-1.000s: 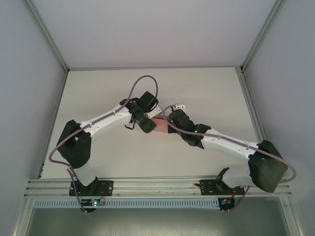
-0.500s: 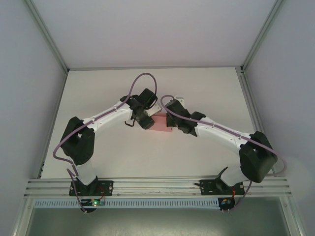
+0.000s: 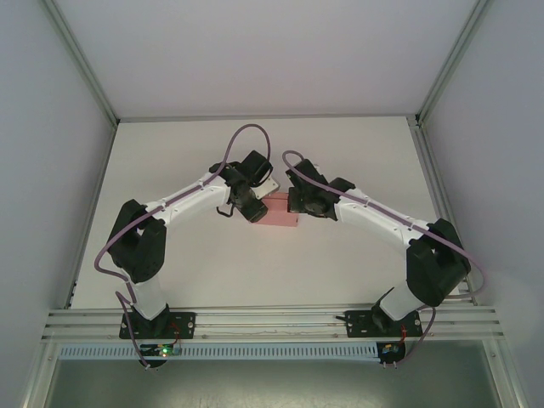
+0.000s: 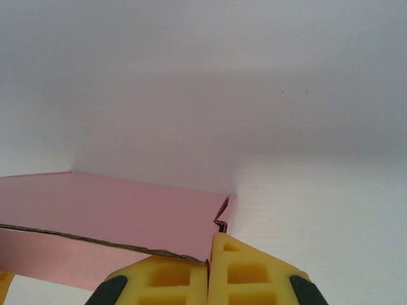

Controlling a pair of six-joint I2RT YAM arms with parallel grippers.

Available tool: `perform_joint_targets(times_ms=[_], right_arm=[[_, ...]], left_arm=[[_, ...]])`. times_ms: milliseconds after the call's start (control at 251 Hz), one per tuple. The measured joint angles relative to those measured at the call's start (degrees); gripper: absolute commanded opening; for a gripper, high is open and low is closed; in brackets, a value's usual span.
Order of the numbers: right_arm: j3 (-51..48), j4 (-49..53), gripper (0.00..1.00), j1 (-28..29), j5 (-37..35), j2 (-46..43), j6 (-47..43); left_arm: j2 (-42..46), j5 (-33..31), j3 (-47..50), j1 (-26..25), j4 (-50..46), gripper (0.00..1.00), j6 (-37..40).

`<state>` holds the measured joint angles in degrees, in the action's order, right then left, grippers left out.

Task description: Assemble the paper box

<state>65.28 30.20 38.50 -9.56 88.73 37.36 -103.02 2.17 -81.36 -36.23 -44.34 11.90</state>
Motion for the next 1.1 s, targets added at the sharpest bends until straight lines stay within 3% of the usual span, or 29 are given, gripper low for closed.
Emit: perform_joint_targets(times_ms=[96, 435, 674, 846, 1006, 1097], right_arm=[[-0.96, -1.55, 0.0, 0.0, -0.26, -0.04, -0.02], [-15.85, -24.9, 0.0, 3.74, -10.69, -4.59, -2.23], [-15.63, -25.38, 0.0, 5.92, -13.97, -3.67, -3.45], [-15.5, -26.1, 0.0, 6.64, -13.97, -3.15, -3.45], [-14.86, -26.18, 0.0, 6.67, -13.97, -2.43, -3.48], [-14.58, -26.21, 0.0, 6.64, -13.94, -2.08, -3.5]], left_arm=[[-0.02, 0.13, 0.0, 0.0, 0.0, 0.54, -0.28], [-0.5, 0.94, -0.44, 0.35, -0.48, 0.61, -2.51], [-0.33, 1.77, -0.55, 0.46, -0.92, 0.9, -4.33], [2.43, 1.14, -0.55, 0.59, -1.27, 0.97, -4.94], [6.67, -3.1, -0.33, 0.85, -1.79, 0.95, -6.25], [8.76, -4.39, 0.85, 1.81, -1.84, 0.82, -7.26]])
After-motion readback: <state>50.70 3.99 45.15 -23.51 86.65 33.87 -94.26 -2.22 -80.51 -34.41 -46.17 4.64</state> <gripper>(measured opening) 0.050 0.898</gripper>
